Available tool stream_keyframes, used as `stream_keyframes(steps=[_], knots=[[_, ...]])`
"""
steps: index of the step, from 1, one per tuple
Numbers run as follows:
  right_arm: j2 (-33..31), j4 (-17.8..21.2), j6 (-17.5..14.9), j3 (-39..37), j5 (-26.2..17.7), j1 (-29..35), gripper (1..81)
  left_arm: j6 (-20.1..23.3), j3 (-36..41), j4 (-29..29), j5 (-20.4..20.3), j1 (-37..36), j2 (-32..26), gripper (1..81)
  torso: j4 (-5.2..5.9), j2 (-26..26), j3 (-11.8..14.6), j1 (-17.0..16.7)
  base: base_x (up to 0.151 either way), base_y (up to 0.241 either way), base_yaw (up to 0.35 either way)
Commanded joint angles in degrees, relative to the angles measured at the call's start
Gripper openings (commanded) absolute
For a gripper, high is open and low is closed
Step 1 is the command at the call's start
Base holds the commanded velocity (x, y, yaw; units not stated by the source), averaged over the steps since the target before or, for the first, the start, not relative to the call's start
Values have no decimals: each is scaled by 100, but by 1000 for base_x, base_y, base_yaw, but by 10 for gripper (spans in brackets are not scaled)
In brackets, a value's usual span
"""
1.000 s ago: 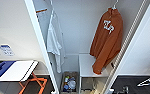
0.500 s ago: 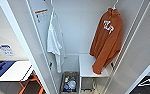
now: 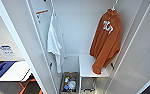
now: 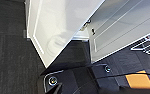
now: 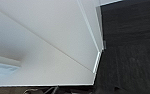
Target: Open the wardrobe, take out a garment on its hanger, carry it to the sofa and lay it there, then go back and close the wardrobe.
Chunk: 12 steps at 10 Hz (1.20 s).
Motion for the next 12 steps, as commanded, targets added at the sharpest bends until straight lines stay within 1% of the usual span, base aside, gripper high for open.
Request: stream_keyframes(steps=[1,2,4,5,6,7,9,10,11,12], knots=[[958,432,225,-1675,-238,-561,811,-899,-1945,-134,-768,395,1146,811,0,0,0,2,0,0,0],[1240,432,216,-1939,-229,-842,811,-1066,-2298,-99,-636,430,1456,811,0,0,0,0,0,0,0],[1889,423,234,-2720,-132,-1450,811,-1102,-3008,-63,-102,483,2139,811,0,-2,0,-2,0,0,0],[2162,388,234,-2985,-80,-1713,811,-1093,-3264,-55,127,492,2439,811,0,-2,0,-2,0,0,0],[2531,397,225,-3423,140,-1951,811,-1093,-3685,-37,357,492,2851,811,0,-2,0,-2,0,0,0],[2794,371,181,-3652,166,-2118,811,-1093,-3992,50,409,501,3159,811,0,-2,0,-2,0,0,0],[3139,318,146,-3812,184,-2523,811,-1084,-4583,86,744,553,3653,811,0,-4,2,-5,0,0,0],[3296,318,137,-3899,350,-2681,811,-1084,-4986,94,779,676,3933,811,0,-6,5,-7,0,0,0],[3437,300,119,-3935,430,-2813,811,-1067,-5223,112,779,772,4100,811,0,-6,5,-9,0,0,0],[3630,204,58,-3996,474,-2988,811,-1032,-5488,121,788,860,4303,811,0,-9,7,-9,0,0,0]])
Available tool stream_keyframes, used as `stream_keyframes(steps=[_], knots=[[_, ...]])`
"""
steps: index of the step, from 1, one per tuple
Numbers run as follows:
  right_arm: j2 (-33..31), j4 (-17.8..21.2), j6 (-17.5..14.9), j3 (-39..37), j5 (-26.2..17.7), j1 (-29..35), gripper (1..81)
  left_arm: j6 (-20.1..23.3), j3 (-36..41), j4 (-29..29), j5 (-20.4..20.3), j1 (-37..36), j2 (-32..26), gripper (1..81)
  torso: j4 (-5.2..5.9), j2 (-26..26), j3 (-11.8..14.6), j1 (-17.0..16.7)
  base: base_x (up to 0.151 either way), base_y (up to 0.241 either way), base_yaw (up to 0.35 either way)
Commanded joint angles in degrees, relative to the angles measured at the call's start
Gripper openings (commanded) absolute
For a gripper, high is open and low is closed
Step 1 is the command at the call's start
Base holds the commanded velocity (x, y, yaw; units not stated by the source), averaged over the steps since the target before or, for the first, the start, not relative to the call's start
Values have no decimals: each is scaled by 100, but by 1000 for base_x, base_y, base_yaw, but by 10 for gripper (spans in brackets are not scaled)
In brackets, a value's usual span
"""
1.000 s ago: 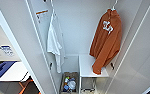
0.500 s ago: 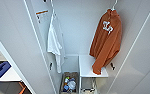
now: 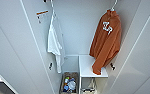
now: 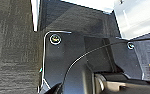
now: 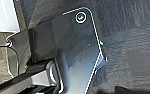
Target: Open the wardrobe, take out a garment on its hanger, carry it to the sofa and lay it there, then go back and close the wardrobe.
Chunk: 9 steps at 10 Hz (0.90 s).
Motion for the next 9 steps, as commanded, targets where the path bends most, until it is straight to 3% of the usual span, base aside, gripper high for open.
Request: stream_keyframes(steps=[1,3,6,9], knots=[[311,-244,-120,-258,-9,-196,811,12,-686,152,419,271,532,811,0,0,0,0,0,0,0],[943,-569,-120,-933,237,-521,811,65,-880,283,498,385,831,811,0,-4,2,-5,0,0,0],[1762,-922,-120,-2035,853,-900,811,74,-986,635,973,456,1122,811,0,-6,6,-7,0,0,0],[2193,-1071,-111,-2316,775,-1058,811,215,-1276,644,1149,456,1386,811,0,-11,9,-13,0,0,0]])
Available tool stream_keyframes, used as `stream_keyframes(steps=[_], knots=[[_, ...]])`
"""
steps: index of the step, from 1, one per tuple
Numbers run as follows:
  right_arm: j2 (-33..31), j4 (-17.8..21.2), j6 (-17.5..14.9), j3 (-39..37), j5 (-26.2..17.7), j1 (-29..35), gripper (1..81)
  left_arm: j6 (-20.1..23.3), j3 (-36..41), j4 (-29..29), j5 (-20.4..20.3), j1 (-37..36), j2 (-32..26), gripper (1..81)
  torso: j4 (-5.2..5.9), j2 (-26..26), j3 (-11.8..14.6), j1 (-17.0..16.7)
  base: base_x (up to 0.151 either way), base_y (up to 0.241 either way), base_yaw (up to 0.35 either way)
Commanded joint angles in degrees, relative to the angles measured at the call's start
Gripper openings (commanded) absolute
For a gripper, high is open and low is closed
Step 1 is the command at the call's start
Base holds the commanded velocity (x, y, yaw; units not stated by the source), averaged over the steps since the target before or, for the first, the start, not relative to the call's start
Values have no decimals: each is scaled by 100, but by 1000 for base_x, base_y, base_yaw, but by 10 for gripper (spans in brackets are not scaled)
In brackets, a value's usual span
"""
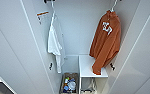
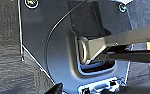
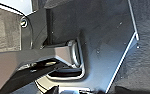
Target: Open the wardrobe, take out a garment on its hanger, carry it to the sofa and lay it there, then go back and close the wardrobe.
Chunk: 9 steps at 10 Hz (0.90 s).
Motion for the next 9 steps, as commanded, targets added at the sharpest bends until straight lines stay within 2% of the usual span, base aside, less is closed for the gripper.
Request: stream_keyframes(steps=[1,3,4,6,7,9], knots=[[292,-285,-15,-229,-224,-245,811,68,-189,103,336,-36,127,811,0,0,0,0,0,0,0],[555,-232,20,-509,-417,-184,811,68,-224,111,353,-53,154,811,0,-2,0,-2,0,0,0],[695,-224,47,-694,-549,-140,811,68,-224,111,484,-71,154,811,0,-2,2,-5,0,0,0],[758,-232,29,-792,-559,-96,811,77,-224,111,556,-97,136,811,0,-4,2,-7,0,0,0],[758,-232,29,-792,-559,-87,811,77,-224,111,556,-106,127,811,0,-6,573,-7,0,0,0],[767,-232,29,-792,-559,-78,811,77,-224,111,556,-123,119,811,0,-6,672,-5,0,0,0]])
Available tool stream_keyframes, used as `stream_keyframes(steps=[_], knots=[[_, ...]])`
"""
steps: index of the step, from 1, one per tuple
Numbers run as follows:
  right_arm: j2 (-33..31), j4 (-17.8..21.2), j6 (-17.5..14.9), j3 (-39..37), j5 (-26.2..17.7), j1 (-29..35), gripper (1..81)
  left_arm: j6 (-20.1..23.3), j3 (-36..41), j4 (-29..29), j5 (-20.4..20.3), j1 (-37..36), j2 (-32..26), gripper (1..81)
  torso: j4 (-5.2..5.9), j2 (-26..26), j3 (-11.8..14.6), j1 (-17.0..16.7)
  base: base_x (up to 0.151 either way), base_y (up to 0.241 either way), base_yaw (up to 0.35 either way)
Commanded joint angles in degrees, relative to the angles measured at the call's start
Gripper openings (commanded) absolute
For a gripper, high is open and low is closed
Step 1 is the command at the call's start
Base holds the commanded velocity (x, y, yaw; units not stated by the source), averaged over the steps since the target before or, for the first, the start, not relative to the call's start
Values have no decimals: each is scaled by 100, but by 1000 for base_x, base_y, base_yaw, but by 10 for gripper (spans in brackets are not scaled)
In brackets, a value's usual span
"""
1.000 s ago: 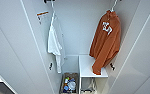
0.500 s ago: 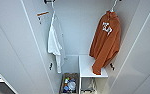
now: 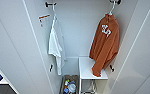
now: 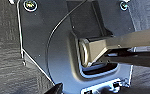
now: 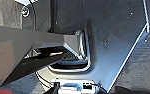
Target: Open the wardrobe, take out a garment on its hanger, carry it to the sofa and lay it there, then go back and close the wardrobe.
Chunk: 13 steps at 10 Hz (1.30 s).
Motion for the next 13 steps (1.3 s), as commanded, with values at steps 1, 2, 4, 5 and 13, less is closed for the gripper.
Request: stream_keyframes(steps=[1,2,4,5,13], knots=[[35,-62,9,15,-267,105,811,19,-20,87,279,-105,-23,811,0,0,550,0,0,0,0],[26,-53,9,-3,-258,105,811,19,-20,87,279,-115,-32,811,0,0,188,-2,0,0,0],[26,-61,1,-11,-267,122,811,19,-20,87,279,-115,-40,811,0,-9,389,-13,0,0,0],[26,-62,-8,-11,-267,131,811,19,-20,87,279,-123,-49,811,0,-9,439,-13,0,0,0],[62,-62,-8,23,-267,175,811,19,-20,96,279,-115,-49,811,0,-18,430,-14,43,0,0]])
